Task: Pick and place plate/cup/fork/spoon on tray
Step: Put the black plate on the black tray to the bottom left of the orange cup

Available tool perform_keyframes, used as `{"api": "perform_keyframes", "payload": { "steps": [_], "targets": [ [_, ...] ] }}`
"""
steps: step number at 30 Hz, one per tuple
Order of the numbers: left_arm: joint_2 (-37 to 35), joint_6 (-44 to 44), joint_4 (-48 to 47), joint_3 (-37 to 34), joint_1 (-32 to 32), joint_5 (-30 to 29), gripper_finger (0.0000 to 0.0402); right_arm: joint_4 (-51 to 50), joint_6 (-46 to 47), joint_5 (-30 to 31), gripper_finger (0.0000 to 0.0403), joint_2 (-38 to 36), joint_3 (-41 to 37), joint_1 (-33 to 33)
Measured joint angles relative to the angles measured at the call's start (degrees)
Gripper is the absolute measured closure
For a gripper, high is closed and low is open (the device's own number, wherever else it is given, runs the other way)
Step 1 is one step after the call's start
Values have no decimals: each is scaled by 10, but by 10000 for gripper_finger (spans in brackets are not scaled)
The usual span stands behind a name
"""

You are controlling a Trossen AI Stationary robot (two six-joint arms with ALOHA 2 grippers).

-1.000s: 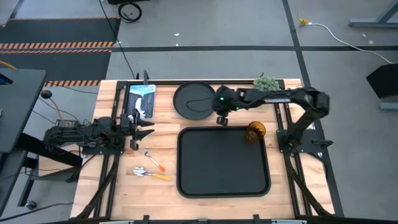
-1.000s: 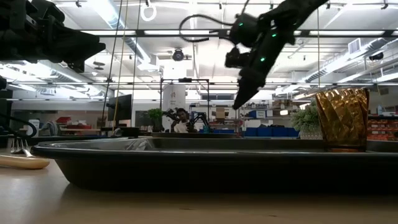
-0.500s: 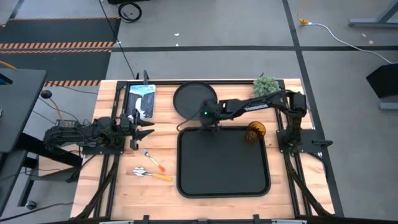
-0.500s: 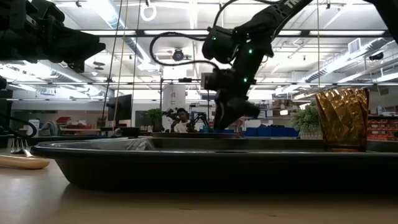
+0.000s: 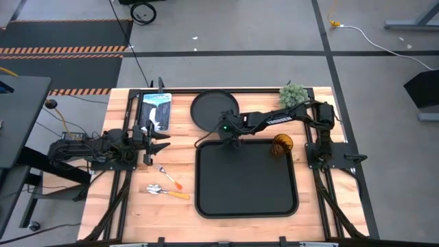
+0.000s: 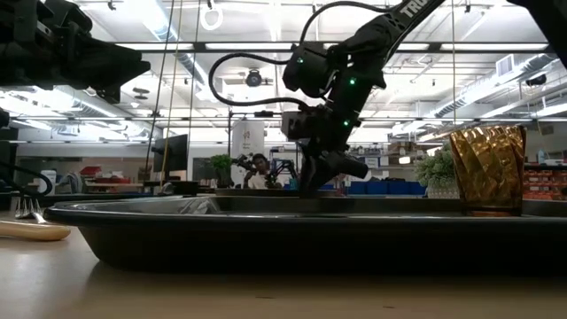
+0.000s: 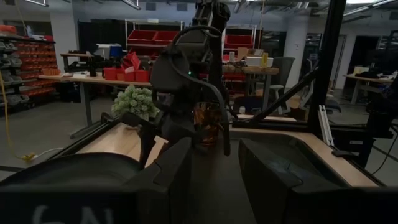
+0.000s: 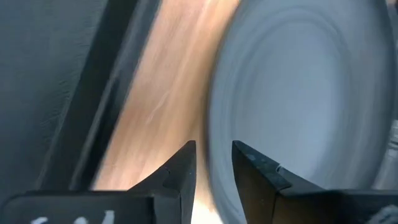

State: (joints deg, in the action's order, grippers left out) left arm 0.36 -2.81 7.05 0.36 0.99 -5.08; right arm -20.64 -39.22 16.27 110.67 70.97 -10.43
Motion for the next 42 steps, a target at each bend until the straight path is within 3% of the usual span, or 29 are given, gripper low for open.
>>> {"api": "perform_keyframes", "payload": {
  "steps": [13, 20, 26, 31, 36, 42],
  "targets": [
    [0, 0, 0, 0, 0, 0, 260, 13, 1, -23, 320, -1, -19, -28],
    [0, 0, 0, 0, 0, 0, 260, 2, 3, -40, 386, -1, -19, -35],
    [0, 0, 0, 0, 0, 0, 260, -83, 54, -3, 383, -9, -3, -27],
    [0, 0, 0, 0, 0, 0, 260, -135, 95, 7, 393, -45, 14, 11],
    [0, 0, 0, 0, 0, 0, 260, -145, 109, 66, 392, -100, 15, 71],
    [0, 0, 0, 0, 0, 0, 260, -196, 239, -3, 392, -152, 15, 151]
  ]
}}
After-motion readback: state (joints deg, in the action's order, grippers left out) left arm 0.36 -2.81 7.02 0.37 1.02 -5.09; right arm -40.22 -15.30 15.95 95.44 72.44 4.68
